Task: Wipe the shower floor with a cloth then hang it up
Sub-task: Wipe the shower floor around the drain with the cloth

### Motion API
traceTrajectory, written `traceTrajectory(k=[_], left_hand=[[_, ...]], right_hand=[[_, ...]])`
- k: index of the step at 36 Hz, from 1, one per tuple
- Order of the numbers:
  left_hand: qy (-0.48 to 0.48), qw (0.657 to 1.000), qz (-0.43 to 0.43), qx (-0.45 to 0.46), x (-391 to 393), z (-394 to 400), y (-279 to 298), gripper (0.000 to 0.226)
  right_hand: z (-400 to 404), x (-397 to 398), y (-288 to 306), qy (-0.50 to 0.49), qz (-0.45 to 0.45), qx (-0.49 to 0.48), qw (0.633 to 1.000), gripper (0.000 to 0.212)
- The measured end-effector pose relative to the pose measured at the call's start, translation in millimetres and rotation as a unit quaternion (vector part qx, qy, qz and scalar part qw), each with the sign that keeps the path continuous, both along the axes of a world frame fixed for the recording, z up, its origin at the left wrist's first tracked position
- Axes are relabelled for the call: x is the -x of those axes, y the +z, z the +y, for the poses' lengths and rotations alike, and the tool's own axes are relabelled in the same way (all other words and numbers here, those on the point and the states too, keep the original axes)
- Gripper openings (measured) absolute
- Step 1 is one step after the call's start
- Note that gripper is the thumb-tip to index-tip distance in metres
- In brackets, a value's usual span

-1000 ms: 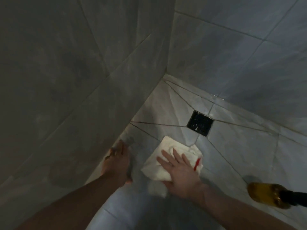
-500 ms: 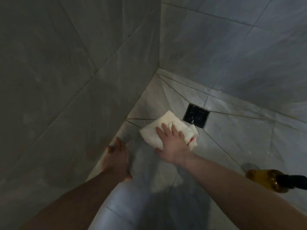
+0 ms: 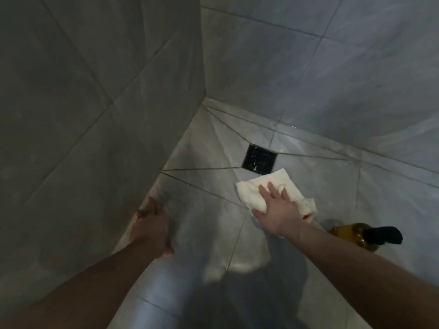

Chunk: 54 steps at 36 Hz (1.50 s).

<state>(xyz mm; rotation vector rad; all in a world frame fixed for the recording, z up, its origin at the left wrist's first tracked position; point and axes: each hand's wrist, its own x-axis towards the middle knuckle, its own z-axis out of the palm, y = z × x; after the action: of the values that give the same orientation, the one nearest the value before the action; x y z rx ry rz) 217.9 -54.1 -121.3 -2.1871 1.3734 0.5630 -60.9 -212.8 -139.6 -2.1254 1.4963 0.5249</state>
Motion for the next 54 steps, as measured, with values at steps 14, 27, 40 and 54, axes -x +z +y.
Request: traceTrajectory(k=[14, 27, 40, 54], left_hand=[[0.004, 1.0, 0.007, -0.019, 5.1, -4.9, 6.5, 0.148], [0.012, 1.0, 0.016, 0.002, 7.4, -0.6, 17.9, 0.145], [0.031, 0.999, 0.036, 0.005, -0.1, -3.3, 18.6, 0.148], [0.018, 0.999, 0.027, -0.001, -1.5, -6.9, 12.4, 0.143]], right_hand=[[17.0, 32.7, 2.3, -0.02, -0.009, 0.016, 1.0, 0.075], [-34.2, 25.7, 2.7, -0.123, 0.002, 0.015, 0.992, 0.08], [-62.5, 38.7, -23.0, -0.143, 0.008, 0.006, 0.99, 0.083], [-165.0, 37.4, -15.1, -0.205, 0.007, 0.045, 0.978, 0.078]])
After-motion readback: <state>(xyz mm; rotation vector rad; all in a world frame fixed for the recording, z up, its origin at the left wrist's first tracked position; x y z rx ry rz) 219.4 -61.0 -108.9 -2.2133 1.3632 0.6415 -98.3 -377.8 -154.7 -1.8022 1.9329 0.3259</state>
